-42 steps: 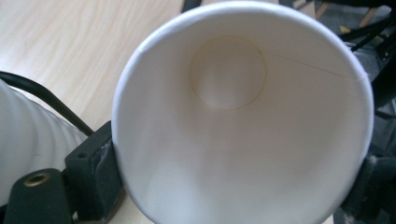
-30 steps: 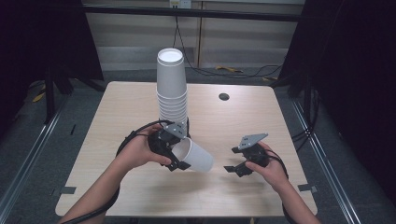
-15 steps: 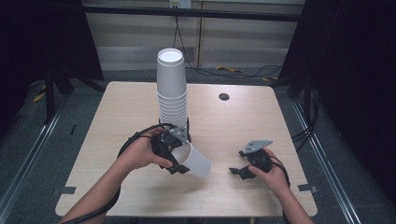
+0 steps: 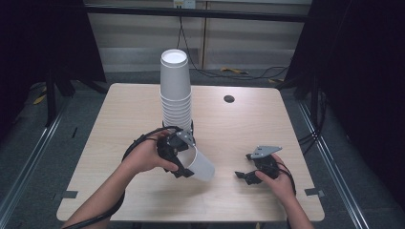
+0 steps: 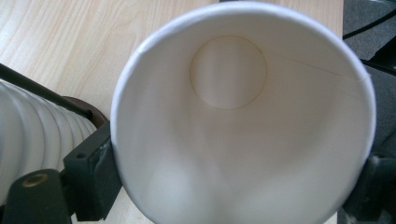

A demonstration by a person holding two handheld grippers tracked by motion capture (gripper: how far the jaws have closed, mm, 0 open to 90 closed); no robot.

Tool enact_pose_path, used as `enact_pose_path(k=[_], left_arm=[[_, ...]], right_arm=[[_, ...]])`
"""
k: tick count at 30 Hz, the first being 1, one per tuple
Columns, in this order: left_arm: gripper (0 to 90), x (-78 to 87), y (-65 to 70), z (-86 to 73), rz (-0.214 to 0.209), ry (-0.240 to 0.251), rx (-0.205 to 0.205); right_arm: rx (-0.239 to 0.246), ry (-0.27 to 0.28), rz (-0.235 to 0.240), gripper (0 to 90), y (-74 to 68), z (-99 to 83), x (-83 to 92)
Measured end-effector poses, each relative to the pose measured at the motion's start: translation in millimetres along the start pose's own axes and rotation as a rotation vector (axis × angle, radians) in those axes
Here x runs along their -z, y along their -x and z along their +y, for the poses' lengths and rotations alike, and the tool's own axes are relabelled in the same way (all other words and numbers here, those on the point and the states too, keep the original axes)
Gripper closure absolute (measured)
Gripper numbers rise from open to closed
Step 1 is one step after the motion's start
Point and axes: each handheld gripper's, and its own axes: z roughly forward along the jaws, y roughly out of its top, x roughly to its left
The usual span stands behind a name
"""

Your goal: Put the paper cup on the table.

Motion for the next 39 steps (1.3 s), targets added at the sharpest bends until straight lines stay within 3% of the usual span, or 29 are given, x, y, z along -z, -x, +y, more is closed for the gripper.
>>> enact_pose_path(k=[17,22,28,39], left_arm=[[10.2,-14.7,3.7,14.8,0.004,-0.074,-0.023],[9.5,-15.3,3.2,16.5,0.006,-0.060,-0.016],[8.7,-17.2,0.9,18.6,0.021,-0.079,-0.034],[7.8,-29.2,2.7,22.4,0.005,-0.071,-0.052]], right_arm=[[0.000,0.000,-0.001,13.3,0.0,0.0,0.0],[0.001,0.000,-0.001,13.3,0.0,0.0,0.0],[0.002,0.001,-0.001,13.3,0.0,-0.1,0.0],[0.002,0.001,-0.001,13.5,0.0,-0.1,0.0]])
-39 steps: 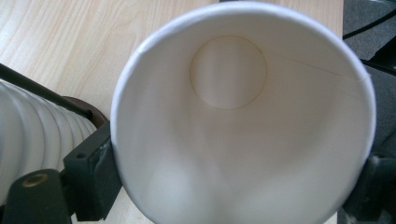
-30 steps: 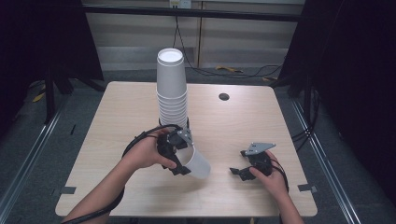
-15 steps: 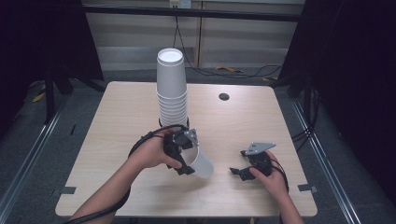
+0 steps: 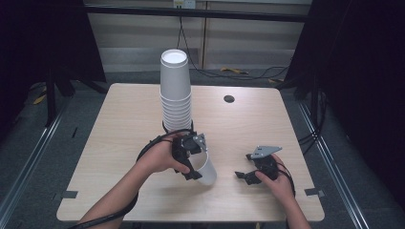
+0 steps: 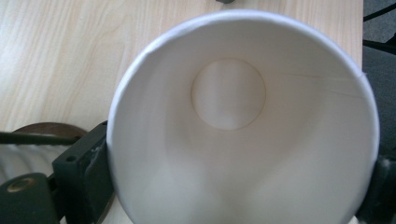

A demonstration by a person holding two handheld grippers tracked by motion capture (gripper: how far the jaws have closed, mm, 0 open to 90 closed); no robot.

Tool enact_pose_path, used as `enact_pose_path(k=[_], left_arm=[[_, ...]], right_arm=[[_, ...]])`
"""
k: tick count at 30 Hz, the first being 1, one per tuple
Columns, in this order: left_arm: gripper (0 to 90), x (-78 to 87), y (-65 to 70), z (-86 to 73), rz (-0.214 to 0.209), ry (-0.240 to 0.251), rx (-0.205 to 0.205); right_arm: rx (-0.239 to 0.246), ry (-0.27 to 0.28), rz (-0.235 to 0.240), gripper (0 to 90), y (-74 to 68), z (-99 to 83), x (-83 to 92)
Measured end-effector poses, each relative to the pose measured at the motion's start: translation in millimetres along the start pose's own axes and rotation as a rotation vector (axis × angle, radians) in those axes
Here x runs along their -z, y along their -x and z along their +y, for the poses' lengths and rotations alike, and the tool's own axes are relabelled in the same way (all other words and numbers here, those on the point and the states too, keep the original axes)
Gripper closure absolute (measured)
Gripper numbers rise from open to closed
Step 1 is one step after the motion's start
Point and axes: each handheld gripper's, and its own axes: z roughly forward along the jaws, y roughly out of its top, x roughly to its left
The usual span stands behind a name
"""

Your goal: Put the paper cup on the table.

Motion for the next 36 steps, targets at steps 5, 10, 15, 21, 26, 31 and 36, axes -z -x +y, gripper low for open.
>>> enact_pose_path(k=[5,10,15,21,26,31,36], left_arm=[[7.3,-5.4,1.9,0.3,-0.005,0.006,-0.004],[7.1,-7.8,3.2,2.5,-0.001,0.032,0.001],[6.9,-11.8,4.5,5.9,0.003,0.049,-0.003],[6.8,-17.8,4.3,5.6,-0.006,0.062,0.004],[7.9,-22.6,5.7,5.8,-0.018,0.074,0.004],[8.3,-24.7,5.4,6.4,-0.019,0.089,-0.003],[8.3,-25.3,7.7,6.3,-0.019,0.096,0.003]], right_arm=[[0.001,0.000,0.000,13.5,-0.1,0.0,0.0],[0.000,0.000,0.001,13.6,0.0,0.0,0.0],[0.000,0.000,0.000,13.6,-0.1,0.0,0.1],[0.001,0.001,0.000,13.6,0.0,-0.1,0.0],[0.000,0.000,0.000,13.6,-0.1,0.0,0.1],[0.000,0.000,0.000,13.6,-0.1,0.0,0.1],[0.001,0.001,0.000,13.6,-0.1,0.0,0.1]])
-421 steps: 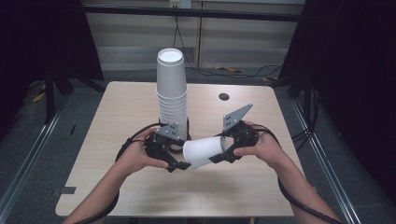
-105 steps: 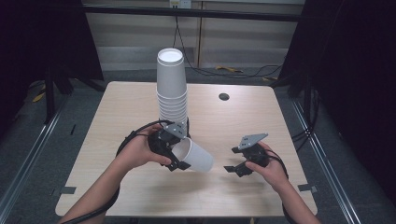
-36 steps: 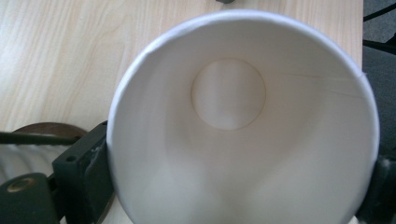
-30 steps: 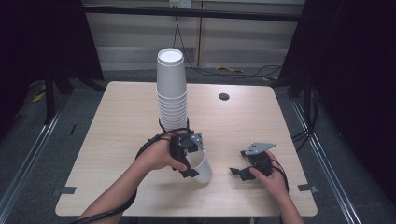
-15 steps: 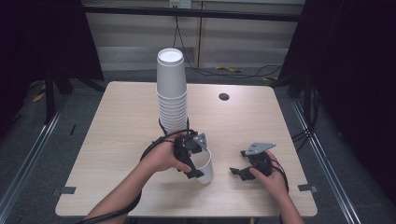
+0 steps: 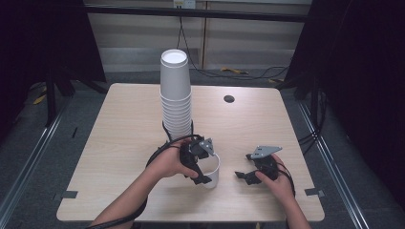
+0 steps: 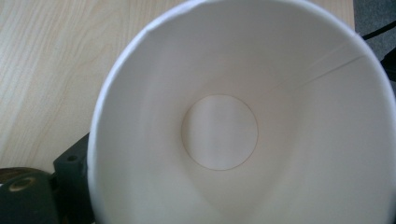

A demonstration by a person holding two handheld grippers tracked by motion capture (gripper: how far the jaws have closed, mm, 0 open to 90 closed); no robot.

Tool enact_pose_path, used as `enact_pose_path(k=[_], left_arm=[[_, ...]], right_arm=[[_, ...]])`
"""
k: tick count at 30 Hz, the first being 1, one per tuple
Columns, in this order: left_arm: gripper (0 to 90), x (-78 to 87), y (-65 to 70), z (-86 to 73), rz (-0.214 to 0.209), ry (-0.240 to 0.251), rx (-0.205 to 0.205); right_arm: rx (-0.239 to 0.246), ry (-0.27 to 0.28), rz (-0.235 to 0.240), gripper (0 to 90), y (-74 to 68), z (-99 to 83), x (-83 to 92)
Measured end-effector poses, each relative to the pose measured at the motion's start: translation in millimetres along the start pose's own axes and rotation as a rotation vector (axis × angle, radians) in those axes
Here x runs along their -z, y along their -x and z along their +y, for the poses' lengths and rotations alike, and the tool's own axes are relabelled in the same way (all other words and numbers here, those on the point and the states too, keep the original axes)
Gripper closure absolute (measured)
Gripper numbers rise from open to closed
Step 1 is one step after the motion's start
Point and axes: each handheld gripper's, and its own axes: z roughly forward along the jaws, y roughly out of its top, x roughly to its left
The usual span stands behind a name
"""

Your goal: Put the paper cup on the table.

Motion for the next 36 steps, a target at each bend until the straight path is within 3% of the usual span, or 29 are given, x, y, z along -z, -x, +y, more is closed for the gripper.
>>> enact_pose_path(k=[36], left_arm=[[11.8,-3.4,3.6,-5.8,-0.008,0.017,-0.006]], right_arm=[[-0.001,0.000,0.001,13.6,0.1,0.0,0.0]])
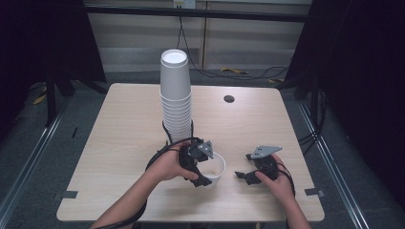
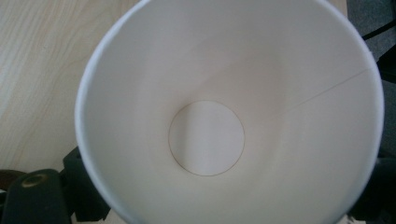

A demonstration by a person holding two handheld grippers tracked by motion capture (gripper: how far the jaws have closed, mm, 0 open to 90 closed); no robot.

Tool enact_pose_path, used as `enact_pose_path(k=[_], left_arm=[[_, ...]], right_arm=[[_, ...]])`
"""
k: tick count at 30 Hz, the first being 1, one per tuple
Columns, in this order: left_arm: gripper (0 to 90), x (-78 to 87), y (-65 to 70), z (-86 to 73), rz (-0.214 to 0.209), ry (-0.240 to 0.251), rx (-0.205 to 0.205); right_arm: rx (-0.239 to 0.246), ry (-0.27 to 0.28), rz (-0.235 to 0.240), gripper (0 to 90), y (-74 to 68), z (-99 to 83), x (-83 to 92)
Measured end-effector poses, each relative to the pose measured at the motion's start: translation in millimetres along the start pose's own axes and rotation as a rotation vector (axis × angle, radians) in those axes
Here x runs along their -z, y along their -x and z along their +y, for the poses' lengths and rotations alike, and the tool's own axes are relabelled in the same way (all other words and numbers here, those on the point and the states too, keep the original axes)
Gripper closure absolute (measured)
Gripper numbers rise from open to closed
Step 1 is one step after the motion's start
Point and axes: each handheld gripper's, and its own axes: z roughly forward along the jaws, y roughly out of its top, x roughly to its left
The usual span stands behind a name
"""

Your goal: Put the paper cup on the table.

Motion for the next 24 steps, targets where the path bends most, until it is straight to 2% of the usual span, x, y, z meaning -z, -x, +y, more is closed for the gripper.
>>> enact_pose_path(k=[11,13,15,17,20,21,24], left_arm=[[14.8,6.0,-2.9,-11.1,0.000,0.018,0.030],[15.1,8.0,-3.6,-13.1,0.000,0.016,0.046],[15.2,9.3,-4.2,-15.0,-0.003,0.007,0.042],[15.0,11.4,-5.1,-19.6,0.020,0.003,0.046],[15.1,14.2,-6.2,-23.1,0.024,0.009,0.053],[15.3,17.1,-5.9,-27.0,0.040,0.012,0.068],[15.2,20.9,-4.5,-34.3,0.046,-0.004,0.078]], right_arm=[[0.000,0.000,0.001,13.6,0.1,0.0,-0.1],[0.001,0.000,0.001,13.6,0.1,0.0,0.0],[0.001,0.000,0.000,13.6,0.1,0.0,0.0],[0.000,0.000,0.001,13.6,0.1,0.0,0.0],[0.000,0.000,0.001,13.6,0.1,0.0,-0.1],[0.000,0.000,0.001,13.7,0.1,0.0,-0.1],[0.001,0.000,0.001,13.6,0.1,0.0,-0.1]])
